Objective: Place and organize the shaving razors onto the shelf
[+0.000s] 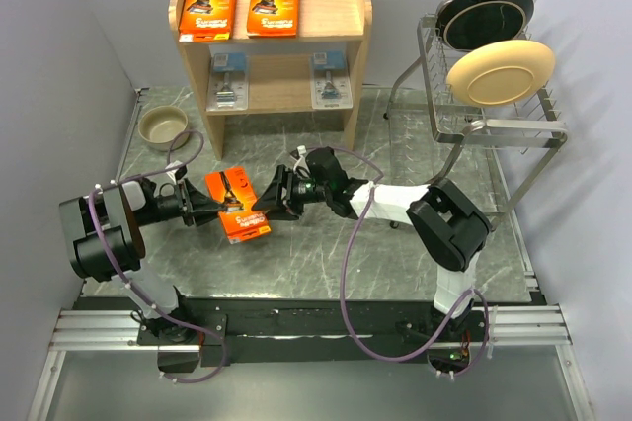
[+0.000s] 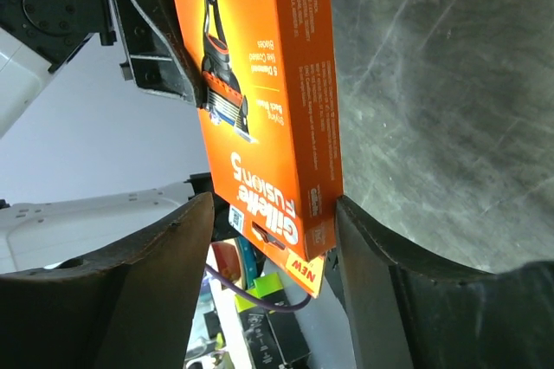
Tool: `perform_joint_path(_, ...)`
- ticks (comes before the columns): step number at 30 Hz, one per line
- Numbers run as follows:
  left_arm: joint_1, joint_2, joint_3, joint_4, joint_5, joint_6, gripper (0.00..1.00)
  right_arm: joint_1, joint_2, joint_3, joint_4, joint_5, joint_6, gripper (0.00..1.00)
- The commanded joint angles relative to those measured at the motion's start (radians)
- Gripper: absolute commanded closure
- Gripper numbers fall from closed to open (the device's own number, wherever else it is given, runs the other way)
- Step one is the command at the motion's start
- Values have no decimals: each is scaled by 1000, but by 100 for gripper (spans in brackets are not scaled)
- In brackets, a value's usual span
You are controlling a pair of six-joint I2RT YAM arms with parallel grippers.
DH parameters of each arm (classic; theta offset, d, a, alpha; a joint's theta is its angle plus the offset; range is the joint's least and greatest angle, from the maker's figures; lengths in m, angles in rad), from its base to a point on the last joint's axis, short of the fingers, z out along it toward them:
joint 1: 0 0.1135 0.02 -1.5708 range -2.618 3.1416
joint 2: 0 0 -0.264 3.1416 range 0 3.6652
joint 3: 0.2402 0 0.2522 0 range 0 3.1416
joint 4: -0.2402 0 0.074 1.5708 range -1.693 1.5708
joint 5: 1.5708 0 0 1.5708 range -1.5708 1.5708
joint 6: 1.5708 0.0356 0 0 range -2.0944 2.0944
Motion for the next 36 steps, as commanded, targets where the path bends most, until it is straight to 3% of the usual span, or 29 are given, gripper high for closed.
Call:
perform_joint_path(1,-6,-19,8,3,256,-24,72,30,22,-5,117,-52,35,34)
perform_joint_path(10,-6,-30,20,-6,255,-23,73,34,30,-15,122,-63,39,35)
perform_joint_path(16,-4,-17,51,-53,256,17,73,37,31,-17,146,-75,43,44)
perform_joint_path(26,-50,-37,68,-86,258,11,74,53,35,-3,136,-74,45,33)
perform_joint_path(32,-60,-82,66,-49,258,-33,76,51,21,-14,117,-67,36,34)
perform_joint_path(36,-29,-66,108,-122,258,10,77,42,-16,-44,88,-50,17,34)
